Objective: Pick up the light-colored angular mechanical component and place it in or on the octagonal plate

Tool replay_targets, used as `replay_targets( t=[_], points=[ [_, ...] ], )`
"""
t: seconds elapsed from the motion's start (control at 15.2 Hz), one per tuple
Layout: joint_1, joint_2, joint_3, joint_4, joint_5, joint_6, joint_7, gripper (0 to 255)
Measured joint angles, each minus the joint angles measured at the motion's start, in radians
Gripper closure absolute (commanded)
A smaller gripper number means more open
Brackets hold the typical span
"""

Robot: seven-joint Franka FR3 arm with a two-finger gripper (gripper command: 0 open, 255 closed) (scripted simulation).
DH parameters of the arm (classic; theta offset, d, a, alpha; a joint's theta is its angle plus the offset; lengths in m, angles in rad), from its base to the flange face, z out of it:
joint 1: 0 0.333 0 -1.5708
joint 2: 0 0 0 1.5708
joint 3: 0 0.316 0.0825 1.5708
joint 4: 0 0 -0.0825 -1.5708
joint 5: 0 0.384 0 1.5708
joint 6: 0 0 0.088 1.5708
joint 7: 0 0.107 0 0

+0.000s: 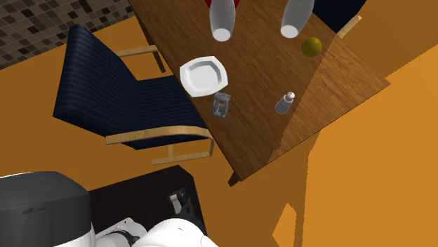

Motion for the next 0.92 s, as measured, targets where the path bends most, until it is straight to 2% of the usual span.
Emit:
replay_targets(
  t=[0.33,0.92],
  points=[
    [0.035,0.077,0.030,0.016,0.011,0.068,-0.029,0],
    [0.132,0.323,0.140,0.096,0.029,0.259,-0.090,0]
  ],
)
